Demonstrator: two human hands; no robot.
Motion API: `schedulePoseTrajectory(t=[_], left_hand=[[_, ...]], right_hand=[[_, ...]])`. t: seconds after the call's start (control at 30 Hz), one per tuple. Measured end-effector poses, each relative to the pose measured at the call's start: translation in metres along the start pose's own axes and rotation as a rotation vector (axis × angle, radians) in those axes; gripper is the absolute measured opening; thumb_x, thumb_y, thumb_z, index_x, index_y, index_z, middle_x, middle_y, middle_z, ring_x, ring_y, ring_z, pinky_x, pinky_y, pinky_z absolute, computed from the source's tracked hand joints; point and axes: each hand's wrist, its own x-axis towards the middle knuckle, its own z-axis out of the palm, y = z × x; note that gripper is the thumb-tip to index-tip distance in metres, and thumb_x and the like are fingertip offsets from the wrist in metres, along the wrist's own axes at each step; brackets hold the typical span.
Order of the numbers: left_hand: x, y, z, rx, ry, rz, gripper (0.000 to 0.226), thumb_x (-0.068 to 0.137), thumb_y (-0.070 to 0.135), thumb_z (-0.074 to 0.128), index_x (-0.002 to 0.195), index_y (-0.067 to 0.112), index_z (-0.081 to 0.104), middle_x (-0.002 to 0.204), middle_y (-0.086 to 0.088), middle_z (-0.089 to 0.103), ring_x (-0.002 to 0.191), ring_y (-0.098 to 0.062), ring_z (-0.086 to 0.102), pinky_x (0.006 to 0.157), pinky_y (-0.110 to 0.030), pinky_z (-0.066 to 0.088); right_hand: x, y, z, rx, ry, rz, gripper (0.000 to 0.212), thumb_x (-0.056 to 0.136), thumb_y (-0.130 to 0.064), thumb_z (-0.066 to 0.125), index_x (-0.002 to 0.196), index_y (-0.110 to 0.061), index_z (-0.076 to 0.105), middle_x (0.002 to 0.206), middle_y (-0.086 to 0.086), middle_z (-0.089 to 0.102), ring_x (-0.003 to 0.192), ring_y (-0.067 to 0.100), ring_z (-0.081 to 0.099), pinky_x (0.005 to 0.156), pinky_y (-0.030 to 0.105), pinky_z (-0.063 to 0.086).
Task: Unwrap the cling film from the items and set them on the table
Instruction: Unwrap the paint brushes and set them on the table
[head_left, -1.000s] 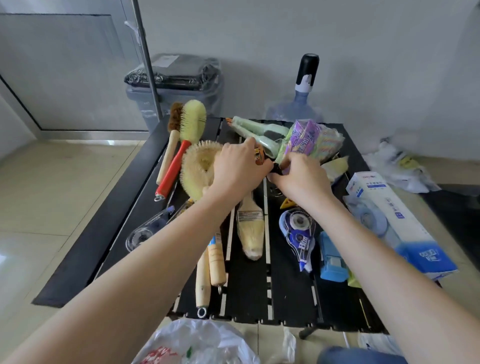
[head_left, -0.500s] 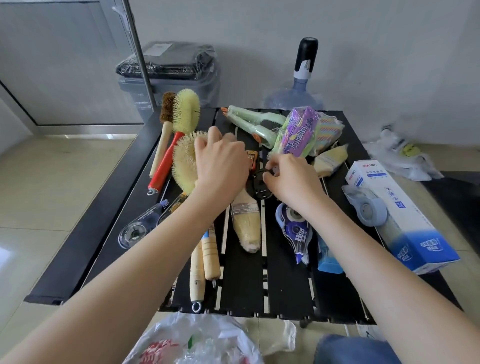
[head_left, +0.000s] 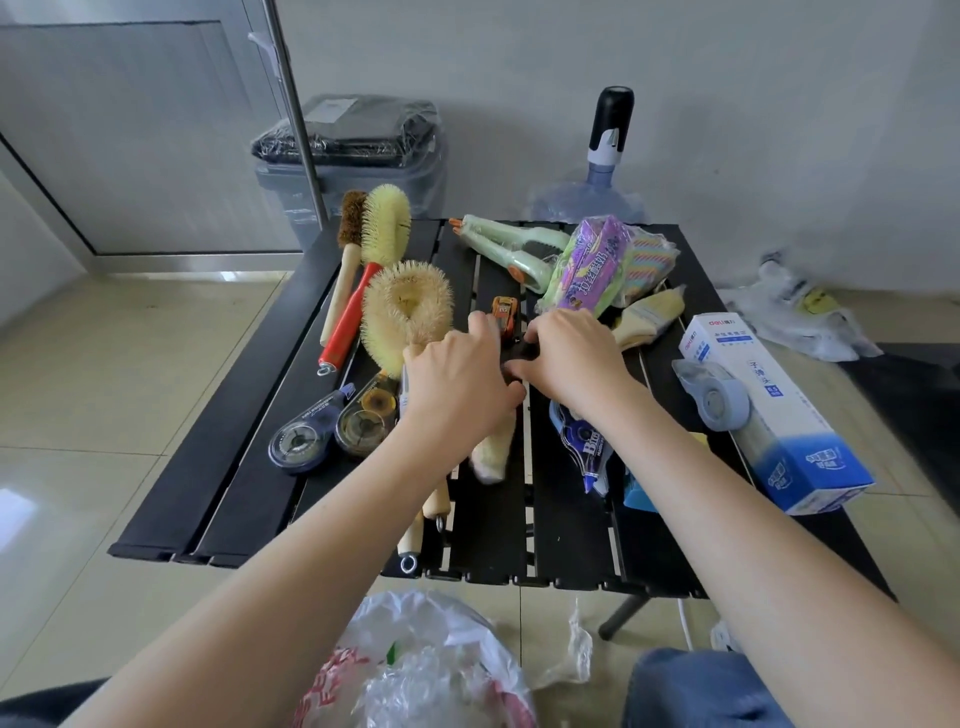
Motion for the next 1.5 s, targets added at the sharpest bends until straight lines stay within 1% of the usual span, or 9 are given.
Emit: schedulePoseTrajectory(t=[0.13, 0.3, 0.43, 0.57, 0.73, 0.93, 1.2, 1.4, 1.5], left_hand=[[-0.011, -0.002, -0.007, -0.303, 0.027, -0.082, 0.059, 0.086, 0.031, 0.062, 0.134, 0.007, 0.037, 0.126, -0.012, 0.045, 0.110, -0.034, 0.051, 0.096, -0.041, 0.038], [-0.015, -0.014, -0.019, -0.737, 0.042, -0.214, 0.043, 0.088, 0.027, 0.058, 0.127, 0.015, 0.046, 0.112, 0.000, 0.041, 0.089, -0.015, 0.044, 0.069, -0.022, 0.035], [-0.015, -0.021, -0.024, -1.002, -0.026, -0.345, 0.020, 0.091, 0.028, 0.053, 0.106, 0.015, 0.048, 0.086, 0.001, 0.054, 0.066, -0.008, 0.054, 0.057, -0.024, 0.041], [-0.008, -0.023, -0.024, -1.069, -0.151, -0.362, 0.014, 0.089, 0.028, 0.056, 0.095, 0.019, 0.048, 0.094, -0.003, 0.068, 0.062, -0.006, 0.065, 0.064, -0.028, 0.052], [-0.004, -0.019, -0.025, -0.970, -0.265, -0.364, 0.025, 0.076, 0.039, 0.054, 0.094, 0.024, 0.046, 0.109, -0.010, 0.067, 0.098, -0.029, 0.066, 0.089, -0.050, 0.054], [-0.002, -0.017, -0.027, -0.861, -0.303, -0.317, 0.036, 0.088, 0.032, 0.055, 0.119, 0.018, 0.041, 0.107, -0.008, 0.062, 0.103, -0.027, 0.062, 0.092, -0.047, 0.051], [-0.043, -0.005, -0.062, -1.049, -0.015, -0.172, 0.033, 0.092, 0.045, 0.056, 0.087, 0.013, 0.058, 0.075, -0.001, 0.056, 0.063, -0.004, 0.055, 0.059, -0.015, 0.043], [-0.090, 0.005, -0.092, -1.258, -0.068, -0.125, 0.030, 0.103, 0.025, 0.029, 0.120, 0.029, 0.054, 0.131, 0.002, 0.044, 0.125, -0.012, 0.042, 0.108, -0.035, 0.036], [-0.112, 0.002, -0.106, -1.186, -0.031, 0.005, 0.032, 0.102, 0.016, 0.035, 0.123, 0.031, 0.054, 0.129, 0.003, 0.049, 0.115, -0.005, 0.047, 0.104, -0.026, 0.038]], right_hand=[[-0.001, -0.009, -0.003, -0.095, -0.029, 0.021, 0.041, 0.087, -0.040, 0.065, 0.109, -0.007, 0.057, 0.117, 0.012, 0.059, 0.120, 0.033, 0.044, 0.086, 0.037, 0.038], [-0.003, -0.003, 0.003, 0.069, 0.118, 0.060, 0.019, 0.089, -0.015, 0.059, 0.073, -0.007, 0.052, 0.078, 0.007, 0.054, 0.087, 0.032, 0.051, 0.064, 0.031, 0.037], [-0.008, 0.002, -0.005, 0.509, 0.156, 0.143, 0.015, 0.090, -0.017, 0.063, 0.093, -0.003, 0.068, 0.083, 0.007, 0.066, 0.075, 0.018, 0.060, 0.070, 0.027, 0.048], [-0.012, -0.002, -0.003, 0.674, 0.092, 0.155, 0.011, 0.090, -0.017, 0.064, 0.100, -0.013, 0.067, 0.072, -0.001, 0.061, 0.071, 0.015, 0.064, 0.069, 0.026, 0.053], [-0.011, -0.004, 0.009, 0.328, 0.030, 0.071, 0.017, 0.091, -0.019, 0.060, 0.104, -0.015, 0.070, 0.080, -0.001, 0.059, 0.088, 0.022, 0.061, 0.077, 0.031, 0.047], [-0.012, -0.007, 0.012, 0.123, 0.052, 0.062, 0.020, 0.089, -0.028, 0.060, 0.097, -0.013, 0.070, 0.092, 0.006, 0.068, 0.096, 0.027, 0.060, 0.084, 0.037, 0.047], [-0.058, -0.023, -0.051, 0.760, 0.060, 0.010, 0.033, 0.103, -0.027, 0.035, 0.104, -0.008, 0.062, 0.088, 0.009, 0.067, 0.079, 0.024, 0.065, 0.079, 0.038, 0.051], [-0.118, -0.039, -0.072, 1.032, -0.194, -0.038, 0.027, 0.102, -0.045, 0.032, 0.111, -0.039, 0.057, 0.107, -0.001, 0.067, 0.100, 0.017, 0.065, 0.088, 0.044, 0.055], [-0.140, -0.044, -0.080, 1.071, -0.170, -0.077, 0.026, 0.099, -0.048, 0.039, 0.112, -0.041, 0.059, 0.108, -0.007, 0.068, 0.107, 0.012, 0.062, 0.095, 0.048, 0.051]])
